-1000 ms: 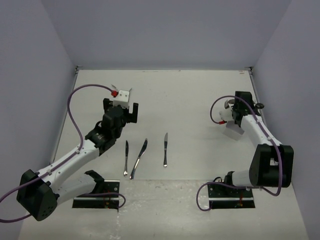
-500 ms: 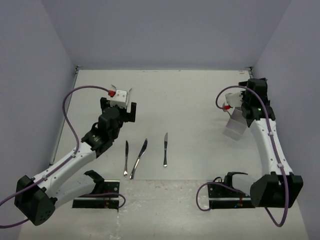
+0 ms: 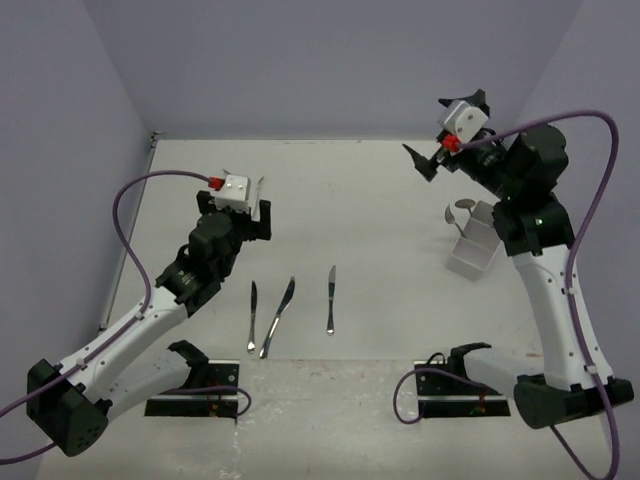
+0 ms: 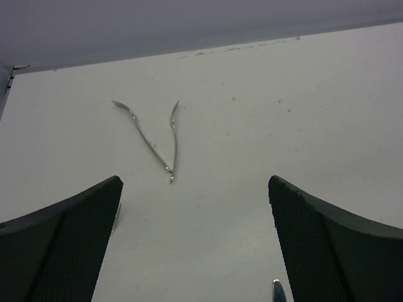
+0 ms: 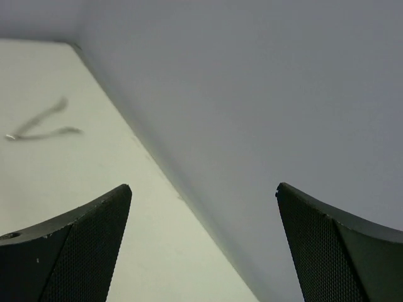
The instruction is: Sort the eating utensils into containers
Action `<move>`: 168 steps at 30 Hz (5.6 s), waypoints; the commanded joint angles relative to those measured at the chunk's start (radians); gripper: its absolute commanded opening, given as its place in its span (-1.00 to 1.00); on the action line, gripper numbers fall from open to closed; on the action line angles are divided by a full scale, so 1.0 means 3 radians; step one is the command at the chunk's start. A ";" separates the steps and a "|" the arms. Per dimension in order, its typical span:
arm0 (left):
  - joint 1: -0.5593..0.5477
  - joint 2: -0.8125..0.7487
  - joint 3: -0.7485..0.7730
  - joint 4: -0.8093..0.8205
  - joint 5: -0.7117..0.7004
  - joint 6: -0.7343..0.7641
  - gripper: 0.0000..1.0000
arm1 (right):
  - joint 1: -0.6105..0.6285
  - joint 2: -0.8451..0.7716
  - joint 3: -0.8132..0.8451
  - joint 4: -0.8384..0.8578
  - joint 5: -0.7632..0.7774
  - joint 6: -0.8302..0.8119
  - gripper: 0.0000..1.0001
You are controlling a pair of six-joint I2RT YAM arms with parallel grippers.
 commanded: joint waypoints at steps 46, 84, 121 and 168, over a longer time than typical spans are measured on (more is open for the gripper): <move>0.0019 0.0235 0.0185 -0.2112 0.0109 -0.2063 1.00 | 0.3109 0.2261 -0.1172 -0.0996 0.2653 0.5709 0.77; 0.0019 0.0061 0.0399 -0.2169 -0.0029 -0.1894 1.00 | 0.2792 0.2665 -0.1202 -0.1195 0.2872 0.5950 -1.00; 0.0019 0.0699 0.0670 -0.1437 0.0181 -0.1634 1.00 | -0.0954 -0.1258 -0.3340 0.2420 0.0466 0.1799 -1.00; 0.0377 0.1876 0.1882 -0.0681 0.0686 -0.0856 1.00 | -0.1999 -0.0981 -0.3958 0.2634 -0.0323 0.1307 -0.41</move>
